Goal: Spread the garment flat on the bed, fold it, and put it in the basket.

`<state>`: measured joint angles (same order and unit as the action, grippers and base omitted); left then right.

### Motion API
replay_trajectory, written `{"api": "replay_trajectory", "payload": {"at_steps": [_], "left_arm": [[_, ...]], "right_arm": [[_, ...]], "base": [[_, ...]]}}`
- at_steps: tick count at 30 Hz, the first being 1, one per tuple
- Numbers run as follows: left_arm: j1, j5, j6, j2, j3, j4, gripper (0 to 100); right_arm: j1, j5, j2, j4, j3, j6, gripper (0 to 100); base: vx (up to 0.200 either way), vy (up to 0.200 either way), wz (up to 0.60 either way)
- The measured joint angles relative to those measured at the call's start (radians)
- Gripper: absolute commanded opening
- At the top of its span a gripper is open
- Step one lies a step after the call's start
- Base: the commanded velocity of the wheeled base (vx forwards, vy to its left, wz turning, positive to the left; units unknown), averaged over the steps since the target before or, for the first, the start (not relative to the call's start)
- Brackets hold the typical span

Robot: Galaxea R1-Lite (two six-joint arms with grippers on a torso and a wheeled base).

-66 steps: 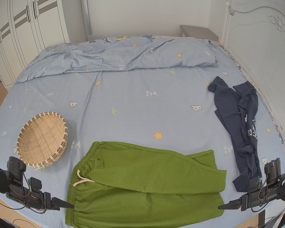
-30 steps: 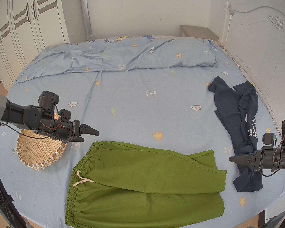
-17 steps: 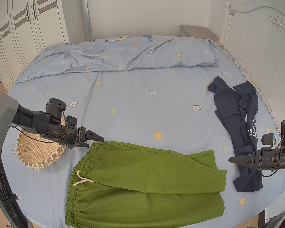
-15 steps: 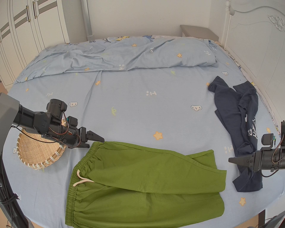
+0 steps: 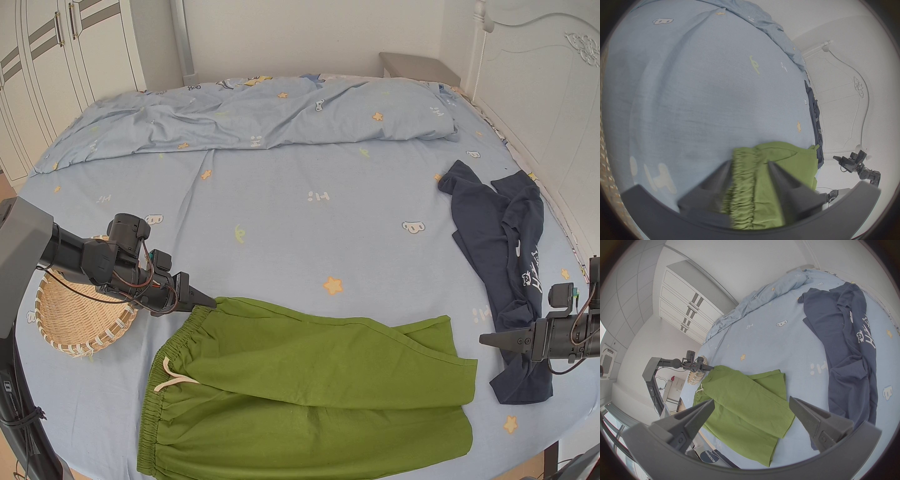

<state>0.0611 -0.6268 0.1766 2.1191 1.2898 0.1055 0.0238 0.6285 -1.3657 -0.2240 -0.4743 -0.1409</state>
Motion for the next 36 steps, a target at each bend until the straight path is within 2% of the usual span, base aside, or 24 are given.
{"api": "replay_trajectory", "payload": {"at_steps": [15, 27, 36], "left_arm": [[-0.019, -0.001, 0.000, -0.014, -0.005, 0.004, 0], [-0.036, 0.000, 0.002, -0.068, -0.026, 0.007, 0], [-0.035, 0.000, 0.001, -0.077, -0.033, 0.006, 0]], "right_arm": [[-0.025, 0.000, -0.074, -0.019, 0.051, 0.004, 100], [-0.062, -0.006, -0.226, -0.194, 0.169, 0.034, 100], [-0.047, -0.004, -0.319, -0.315, 0.189, 0.032, 100]], "base": [[0.000, 0.000, 0.00], [0.000, 0.000, 0.00], [0.000, 0.000, 0.00]]}}
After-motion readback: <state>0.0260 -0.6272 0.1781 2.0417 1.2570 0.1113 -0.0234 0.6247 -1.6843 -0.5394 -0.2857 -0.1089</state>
